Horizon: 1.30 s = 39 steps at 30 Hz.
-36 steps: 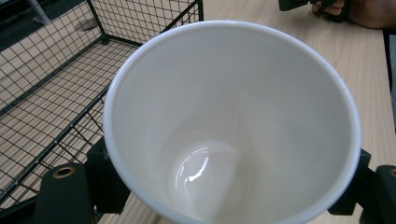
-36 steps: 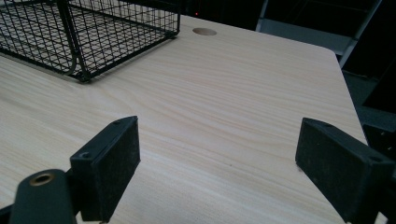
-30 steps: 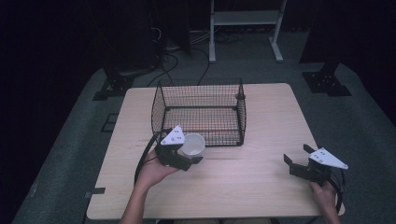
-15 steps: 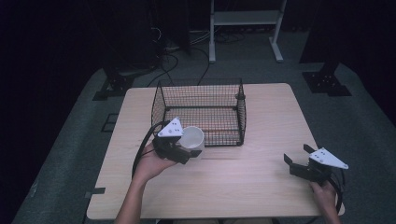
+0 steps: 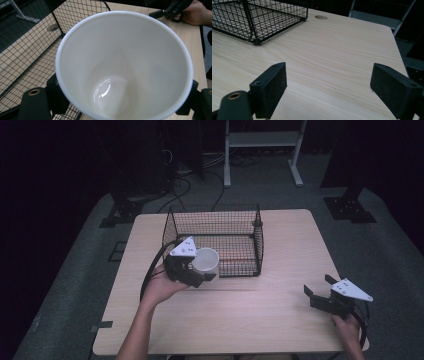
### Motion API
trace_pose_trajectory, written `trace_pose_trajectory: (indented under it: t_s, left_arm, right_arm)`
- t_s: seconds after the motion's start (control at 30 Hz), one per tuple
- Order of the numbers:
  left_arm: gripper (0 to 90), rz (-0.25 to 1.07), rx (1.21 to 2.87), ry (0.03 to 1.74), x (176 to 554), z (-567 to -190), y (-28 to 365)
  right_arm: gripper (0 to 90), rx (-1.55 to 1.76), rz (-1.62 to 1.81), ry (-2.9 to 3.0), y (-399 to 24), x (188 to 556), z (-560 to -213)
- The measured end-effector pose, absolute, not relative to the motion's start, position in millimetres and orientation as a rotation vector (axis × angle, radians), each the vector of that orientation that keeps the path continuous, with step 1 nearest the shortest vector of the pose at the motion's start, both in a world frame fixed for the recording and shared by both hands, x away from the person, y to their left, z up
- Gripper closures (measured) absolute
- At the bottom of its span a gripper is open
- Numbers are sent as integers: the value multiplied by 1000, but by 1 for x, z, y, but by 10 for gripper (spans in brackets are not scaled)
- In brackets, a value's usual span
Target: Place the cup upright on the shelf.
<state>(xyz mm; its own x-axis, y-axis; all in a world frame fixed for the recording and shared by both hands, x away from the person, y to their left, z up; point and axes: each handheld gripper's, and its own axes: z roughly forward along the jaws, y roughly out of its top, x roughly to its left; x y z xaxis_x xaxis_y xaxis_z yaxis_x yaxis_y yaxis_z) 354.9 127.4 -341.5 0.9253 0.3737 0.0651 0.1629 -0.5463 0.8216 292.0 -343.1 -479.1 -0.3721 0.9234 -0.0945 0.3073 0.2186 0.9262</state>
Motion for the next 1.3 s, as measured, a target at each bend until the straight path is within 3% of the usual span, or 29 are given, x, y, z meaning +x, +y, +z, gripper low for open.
trace_pose_trajectory:
  t_s: [1.3]
  left_arm:
    - [212,276,2227,380,409,-305,116]
  right_arm:
    - [131,1138,1152,1818,-343,292,-479]
